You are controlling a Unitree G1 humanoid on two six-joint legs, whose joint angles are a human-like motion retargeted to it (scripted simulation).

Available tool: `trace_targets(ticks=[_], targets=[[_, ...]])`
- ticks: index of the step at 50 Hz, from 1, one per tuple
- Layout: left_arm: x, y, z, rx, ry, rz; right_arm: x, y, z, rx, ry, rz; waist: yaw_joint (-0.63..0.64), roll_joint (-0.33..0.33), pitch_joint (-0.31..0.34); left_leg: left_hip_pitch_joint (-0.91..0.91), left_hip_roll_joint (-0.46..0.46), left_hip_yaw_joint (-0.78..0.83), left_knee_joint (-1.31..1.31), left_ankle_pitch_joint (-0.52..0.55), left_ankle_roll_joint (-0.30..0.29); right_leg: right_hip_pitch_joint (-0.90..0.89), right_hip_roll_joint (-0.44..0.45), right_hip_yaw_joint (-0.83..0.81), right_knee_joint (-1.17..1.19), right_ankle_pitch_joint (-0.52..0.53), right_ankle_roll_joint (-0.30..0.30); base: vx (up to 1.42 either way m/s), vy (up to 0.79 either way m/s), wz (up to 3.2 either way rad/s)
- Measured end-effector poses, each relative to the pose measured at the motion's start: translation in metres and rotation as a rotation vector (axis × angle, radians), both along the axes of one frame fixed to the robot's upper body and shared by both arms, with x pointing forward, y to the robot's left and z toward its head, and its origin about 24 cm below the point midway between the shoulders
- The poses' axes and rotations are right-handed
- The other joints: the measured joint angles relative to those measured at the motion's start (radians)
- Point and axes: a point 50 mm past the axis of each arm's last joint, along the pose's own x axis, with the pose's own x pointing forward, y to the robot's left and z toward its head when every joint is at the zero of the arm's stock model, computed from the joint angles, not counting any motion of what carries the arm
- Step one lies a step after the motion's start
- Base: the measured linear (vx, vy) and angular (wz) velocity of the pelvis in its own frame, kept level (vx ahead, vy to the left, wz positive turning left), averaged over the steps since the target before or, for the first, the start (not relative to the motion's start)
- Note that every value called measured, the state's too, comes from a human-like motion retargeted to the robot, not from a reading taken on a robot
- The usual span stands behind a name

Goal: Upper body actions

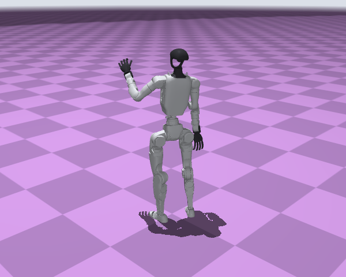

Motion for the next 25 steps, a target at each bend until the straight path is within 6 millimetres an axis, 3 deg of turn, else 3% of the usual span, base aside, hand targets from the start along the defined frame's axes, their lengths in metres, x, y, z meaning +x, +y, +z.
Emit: trace_targets(ticks=[5,8,11,18,25], targets=[[0.004,0.015,-0.116,-0.002,0.672,-0.004,-0.001,0.0,0.0,-0.002,0.0,0.008,0.002,0.0,0.006,0.003,0.001,0.003,0.0,-0.001,0.0,0.003,0.002,0.003,0.0,0.0,-0.001,0.0,0.0,0.0],[-0.009,0.021,-0.186,-0.099,0.955,0.006,-0.002,0.003,-0.001,0.006,0.002,-0.001,0.008,-0.01,0.013,0.006,-0.002,0.004,0.002,-0.001,0.001,0.009,-0.001,0.005,0.0,-0.001,-0.002,0.0,0.0,0.0],[-0.027,0.022,-0.232,-0.16,1.12,0.034,0.001,0.006,-0.002,0.019,-0.007,-0.005,0.005,-0.019,0.024,0.008,-0.005,-0.005,0.003,0.0,0.001,0.014,-0.006,-0.003,0.0,0.0,0.0,-0.02,-0.07,0.14],[-0.054,0.012,-0.276,-0.196,1.263,0.048,0.002,0.006,-0.002,0.023,-0.02,0.0,-0.003,-0.02,0.033,0.005,-0.001,-0.009,0.002,0.0,0.0,0.012,-0.007,-0.008,-0.002,0.004,0.002,0.0,-0.03,0.06],[-0.056,0.006,-0.283,-0.21,1.291,0.023,0.0,0.006,-0.002,0.018,-0.017,-0.037,0.006,-0.025,0.039,0.006,-0.003,-0.013,0.001,0.0,0.001,0.016,-0.007,-0.011,-0.003,0.004,0.001,0.0,0.0,0.0]])
